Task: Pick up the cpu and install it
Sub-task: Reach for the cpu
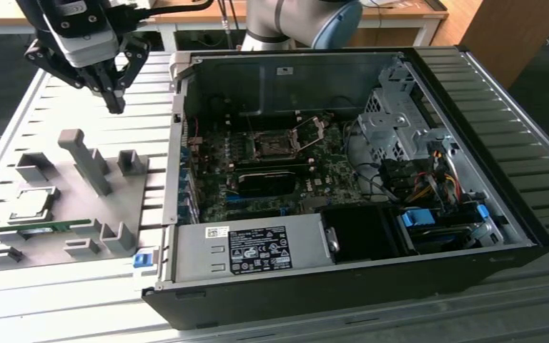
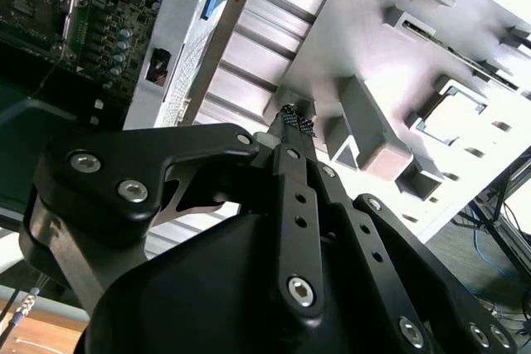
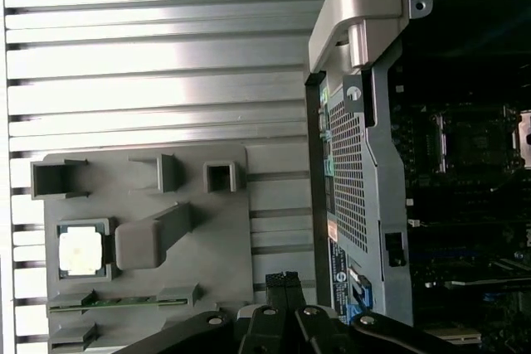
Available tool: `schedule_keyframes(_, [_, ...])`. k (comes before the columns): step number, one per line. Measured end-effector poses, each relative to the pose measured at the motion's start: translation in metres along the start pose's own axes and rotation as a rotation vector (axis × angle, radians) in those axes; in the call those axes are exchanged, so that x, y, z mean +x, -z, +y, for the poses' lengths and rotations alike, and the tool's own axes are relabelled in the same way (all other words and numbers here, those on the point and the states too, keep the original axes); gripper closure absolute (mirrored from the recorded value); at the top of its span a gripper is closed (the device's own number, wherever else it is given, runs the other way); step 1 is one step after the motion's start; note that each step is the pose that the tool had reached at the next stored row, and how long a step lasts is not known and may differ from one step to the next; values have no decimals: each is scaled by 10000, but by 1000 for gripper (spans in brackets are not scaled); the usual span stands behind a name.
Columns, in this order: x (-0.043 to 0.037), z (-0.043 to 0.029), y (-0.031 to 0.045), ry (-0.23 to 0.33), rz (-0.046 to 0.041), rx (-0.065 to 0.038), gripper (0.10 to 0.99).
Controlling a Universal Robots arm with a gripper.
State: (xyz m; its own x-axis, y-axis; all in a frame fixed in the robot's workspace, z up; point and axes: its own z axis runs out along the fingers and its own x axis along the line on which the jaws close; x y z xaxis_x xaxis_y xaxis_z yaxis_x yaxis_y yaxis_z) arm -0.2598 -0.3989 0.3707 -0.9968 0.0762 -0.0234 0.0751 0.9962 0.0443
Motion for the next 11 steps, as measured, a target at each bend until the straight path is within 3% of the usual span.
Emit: schedule_keyframes(11, [57, -5, -7, 0, 1, 0, 980])
